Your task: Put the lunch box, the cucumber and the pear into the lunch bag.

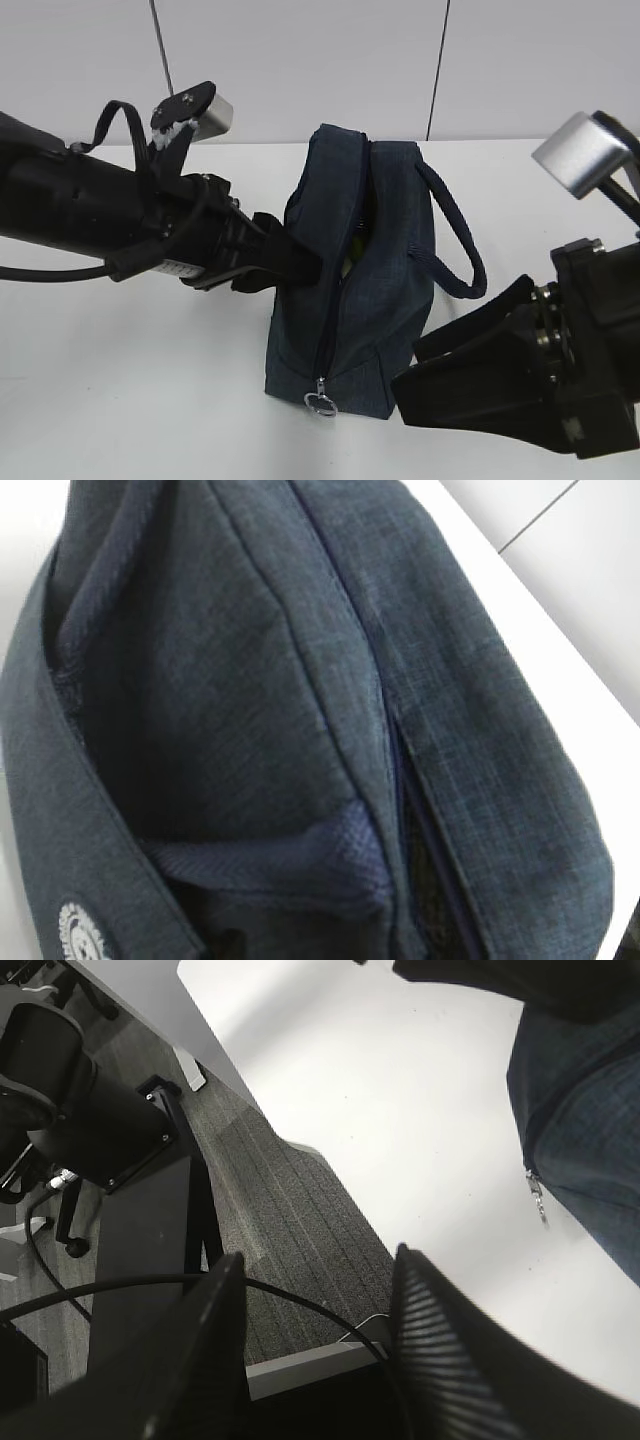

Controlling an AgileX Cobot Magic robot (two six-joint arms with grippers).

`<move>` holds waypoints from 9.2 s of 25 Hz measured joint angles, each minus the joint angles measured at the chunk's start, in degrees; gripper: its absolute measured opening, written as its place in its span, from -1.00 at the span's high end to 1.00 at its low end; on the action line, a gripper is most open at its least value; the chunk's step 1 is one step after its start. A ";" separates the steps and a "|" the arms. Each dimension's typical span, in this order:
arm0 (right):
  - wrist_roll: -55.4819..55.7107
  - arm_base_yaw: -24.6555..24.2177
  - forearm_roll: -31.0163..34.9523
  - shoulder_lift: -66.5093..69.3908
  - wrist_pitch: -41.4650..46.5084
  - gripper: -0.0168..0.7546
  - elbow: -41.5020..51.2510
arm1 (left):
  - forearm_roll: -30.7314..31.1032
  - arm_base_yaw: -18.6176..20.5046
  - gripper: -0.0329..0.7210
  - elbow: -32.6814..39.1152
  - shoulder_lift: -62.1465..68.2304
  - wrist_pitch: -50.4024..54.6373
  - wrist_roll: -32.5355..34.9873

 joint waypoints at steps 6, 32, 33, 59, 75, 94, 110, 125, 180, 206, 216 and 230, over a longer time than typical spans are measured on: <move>0.00 0.00 0.00 0.00 0.00 -0.02 0.00 | 0.07 0.00 0.21 -0.07 1.90 1.64 -0.36; -8.19 0.00 -7.78 8.22 -6.46 -0.02 0.00 | -1.69 0.34 0.93 -0.07 1.90 5.07 -0.53; -10.60 0.00 -5.86 8.57 -6.74 -0.02 0.00 | -1.69 0.34 0.94 -0.07 1.90 5.07 -0.53; -29.41 0.00 13.25 28.03 -11.68 -0.02 0.00 | -1.29 0.44 0.95 -3.32 2.25 7.45 -0.58; -34.88 0.00 19.71 31.93 -17.77 -0.02 0.00 | -4.34 0.44 0.95 -3.32 2.30 8.06 -0.58; -46.10 0.52 34.36 36.72 -15.33 -0.02 0.00 | -6.62 0.64 0.95 -3.34 2.57 8.27 -1.40; -46.27 0.52 33.69 37.02 -13.27 0.11 -2.29 | -7.52 0.74 0.95 -3.54 6.39 9.94 -5.96; -46.65 0.52 22.75 35.84 -17.64 0.14 -3.03 | -9.63 2.22 0.96 -3.54 6.67 7.92 -6.16; -64.46 9.77 35.34 33.71 -31.40 0.14 -2.65 | -14.75 2.24 0.96 -3.59 9.10 7.77 -9.32; -64.58 9.77 36.50 40.19 -31.37 -0.11 -5.24 | -14.75 2.24 0.96 -3.59 9.10 8.00 -9.36; -64.12 9.77 36.27 40.63 -30.37 -0.04 -6.82 | -14.75 2.35 0.96 -3.59 9.10 7.54 -9.36; -62.58 9.77 36.27 40.63 -26.06 0.34 -7.18 | -14.75 2.35 0.96 -3.59 9.15 7.49 -9.36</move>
